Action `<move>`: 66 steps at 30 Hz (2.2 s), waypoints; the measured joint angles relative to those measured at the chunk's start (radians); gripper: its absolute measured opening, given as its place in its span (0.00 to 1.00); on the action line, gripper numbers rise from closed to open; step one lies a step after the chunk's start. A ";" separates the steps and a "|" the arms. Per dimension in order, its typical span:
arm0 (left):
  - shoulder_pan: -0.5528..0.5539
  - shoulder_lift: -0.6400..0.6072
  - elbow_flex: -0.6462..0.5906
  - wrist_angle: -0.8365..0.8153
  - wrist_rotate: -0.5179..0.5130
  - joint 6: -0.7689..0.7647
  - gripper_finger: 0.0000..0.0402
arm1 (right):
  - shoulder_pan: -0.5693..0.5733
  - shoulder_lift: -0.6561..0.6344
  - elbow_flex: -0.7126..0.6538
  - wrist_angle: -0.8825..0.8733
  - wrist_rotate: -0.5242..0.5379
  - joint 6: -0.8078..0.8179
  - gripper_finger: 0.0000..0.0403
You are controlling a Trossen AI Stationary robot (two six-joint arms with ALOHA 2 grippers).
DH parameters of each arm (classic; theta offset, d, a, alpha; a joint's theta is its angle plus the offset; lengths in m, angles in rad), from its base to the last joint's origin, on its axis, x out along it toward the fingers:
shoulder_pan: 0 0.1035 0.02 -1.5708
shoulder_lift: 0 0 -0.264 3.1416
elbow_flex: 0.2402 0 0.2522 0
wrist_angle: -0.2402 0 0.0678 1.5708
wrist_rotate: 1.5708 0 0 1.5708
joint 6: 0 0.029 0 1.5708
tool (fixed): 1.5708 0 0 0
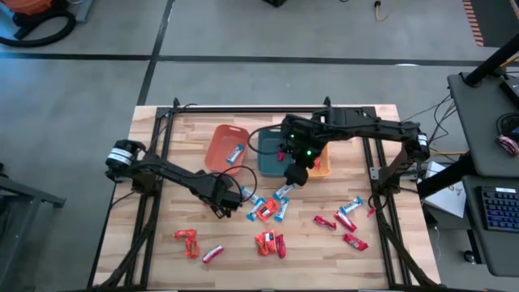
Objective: Sort candy
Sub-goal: Put the orange chocolate bar into the yellow bin
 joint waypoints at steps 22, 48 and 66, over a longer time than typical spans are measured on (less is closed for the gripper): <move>0.000 -0.202 0.039 -0.019 0.000 0.066 0.02 | -0.006 -0.016 0.000 -0.013 0.079 0.012 0.56; 0.006 -0.623 0.082 0.593 -0.089 0.519 0.01 | 0.125 0.057 -0.005 0.745 0.316 -0.374 0.56; 0.006 -0.590 0.081 0.642 -0.043 0.530 0.01 | 0.125 0.085 -0.005 0.749 0.227 -0.370 0.06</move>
